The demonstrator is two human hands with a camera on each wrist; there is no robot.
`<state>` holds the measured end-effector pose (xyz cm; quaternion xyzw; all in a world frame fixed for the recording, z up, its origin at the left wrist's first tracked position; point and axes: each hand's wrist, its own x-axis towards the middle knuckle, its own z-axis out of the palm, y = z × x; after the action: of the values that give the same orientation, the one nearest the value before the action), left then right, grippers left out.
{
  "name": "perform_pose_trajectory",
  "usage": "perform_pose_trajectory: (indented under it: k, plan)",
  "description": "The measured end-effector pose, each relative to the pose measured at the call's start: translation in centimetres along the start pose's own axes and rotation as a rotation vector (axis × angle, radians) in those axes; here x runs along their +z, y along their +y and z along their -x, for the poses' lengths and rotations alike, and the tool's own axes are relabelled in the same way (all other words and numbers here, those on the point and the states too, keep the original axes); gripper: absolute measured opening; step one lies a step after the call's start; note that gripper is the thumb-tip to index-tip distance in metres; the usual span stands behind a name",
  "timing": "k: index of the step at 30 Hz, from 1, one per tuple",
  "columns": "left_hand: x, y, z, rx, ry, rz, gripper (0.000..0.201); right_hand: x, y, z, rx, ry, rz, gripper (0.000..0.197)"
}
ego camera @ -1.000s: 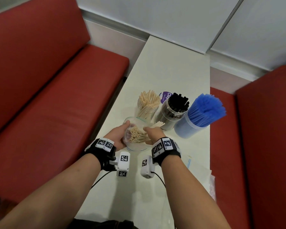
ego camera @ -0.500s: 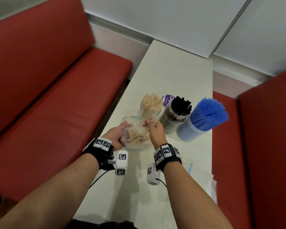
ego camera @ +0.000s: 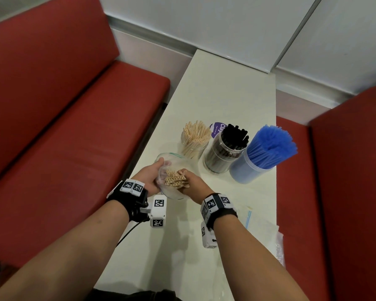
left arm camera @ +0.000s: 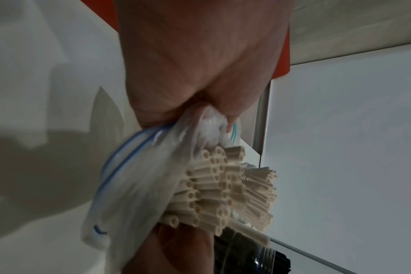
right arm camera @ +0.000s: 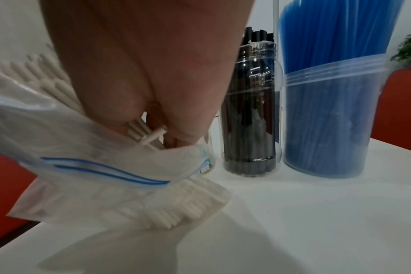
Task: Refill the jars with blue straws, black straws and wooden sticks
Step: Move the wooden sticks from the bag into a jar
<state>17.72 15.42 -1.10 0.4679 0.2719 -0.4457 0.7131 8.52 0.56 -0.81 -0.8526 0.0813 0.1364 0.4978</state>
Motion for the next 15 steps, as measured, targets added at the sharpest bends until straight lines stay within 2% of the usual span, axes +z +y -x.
perform_pose_trajectory:
  k: [4,9,12,15]
  plan:
    - [0.1,0.3,0.1,0.012,-0.007,0.036,0.033,-1.0,0.0,-0.2,0.041,0.024,0.001,0.031]
    - [0.7,0.6,1.0,-0.004,-0.049,0.013,0.038,-1.6,0.0,-0.7,0.04,0.152,-0.039,0.03]
    - [0.8,0.6,1.2,0.003,-0.056,0.017,0.035,-1.8,0.1,-0.8,0.034,0.21,-0.05,0.017]
    - [0.9,0.6,1.5,-0.012,-0.065,0.017,0.04,-1.5,0.0,-0.3,0.047,0.254,-0.113,0.022]
